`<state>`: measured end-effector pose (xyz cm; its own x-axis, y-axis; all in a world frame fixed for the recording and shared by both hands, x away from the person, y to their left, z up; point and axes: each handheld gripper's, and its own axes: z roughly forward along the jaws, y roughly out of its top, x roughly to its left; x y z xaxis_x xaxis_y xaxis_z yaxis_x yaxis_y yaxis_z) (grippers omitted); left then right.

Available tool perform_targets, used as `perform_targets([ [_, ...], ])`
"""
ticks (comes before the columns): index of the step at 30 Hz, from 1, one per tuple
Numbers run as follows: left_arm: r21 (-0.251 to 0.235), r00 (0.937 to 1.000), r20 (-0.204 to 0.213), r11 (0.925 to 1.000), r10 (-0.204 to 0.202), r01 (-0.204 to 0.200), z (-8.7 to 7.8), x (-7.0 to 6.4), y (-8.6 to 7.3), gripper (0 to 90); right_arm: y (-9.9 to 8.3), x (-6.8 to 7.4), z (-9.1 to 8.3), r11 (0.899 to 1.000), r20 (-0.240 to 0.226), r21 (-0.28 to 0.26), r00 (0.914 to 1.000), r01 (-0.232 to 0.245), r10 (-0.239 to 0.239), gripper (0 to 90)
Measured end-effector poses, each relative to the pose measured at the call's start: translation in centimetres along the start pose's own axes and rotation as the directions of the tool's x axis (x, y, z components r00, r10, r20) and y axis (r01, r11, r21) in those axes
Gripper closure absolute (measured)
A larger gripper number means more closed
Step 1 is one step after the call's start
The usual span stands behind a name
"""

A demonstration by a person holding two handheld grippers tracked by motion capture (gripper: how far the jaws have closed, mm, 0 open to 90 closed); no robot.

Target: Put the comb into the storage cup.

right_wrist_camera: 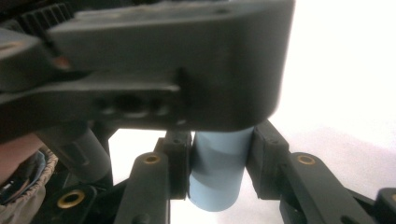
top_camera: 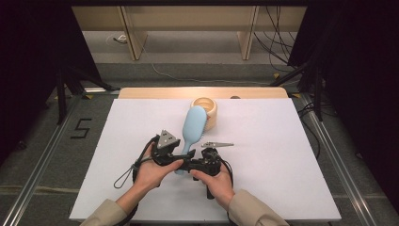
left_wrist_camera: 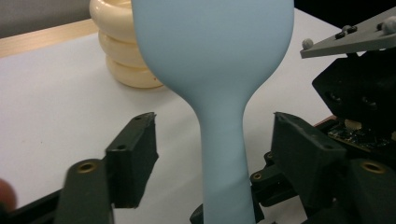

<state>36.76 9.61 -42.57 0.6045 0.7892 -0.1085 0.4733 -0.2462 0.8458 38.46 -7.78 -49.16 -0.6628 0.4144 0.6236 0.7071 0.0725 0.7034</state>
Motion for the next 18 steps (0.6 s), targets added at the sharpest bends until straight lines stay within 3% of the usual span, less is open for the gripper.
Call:
perform_targets([
  [9,-0.014,0.9993,-0.024,0.9995,0.029,-0.029,-0.8,0.0,0.6,16.5,0.1,-0.1,-0.1,1.000,0.005,-0.002,1.0000,-0.002,0.002,64.9],
  [12,-0.015,0.9977,-0.051,0.9988,0.046,-0.047,-1.4,0.1,1.0,15.1,0.1,-0.1,-0.3,1.000,0.009,-0.001,1.0000,-0.002,0.002,64.9],
  [18,-0.044,0.9998,-0.020,0.9990,-0.010,0.009,-2.6,0.9,2.0,6.0,0.1,-0.2,-0.4,1.000,0.015,0.000,0.9999,-0.006,0.006,64.9],
])
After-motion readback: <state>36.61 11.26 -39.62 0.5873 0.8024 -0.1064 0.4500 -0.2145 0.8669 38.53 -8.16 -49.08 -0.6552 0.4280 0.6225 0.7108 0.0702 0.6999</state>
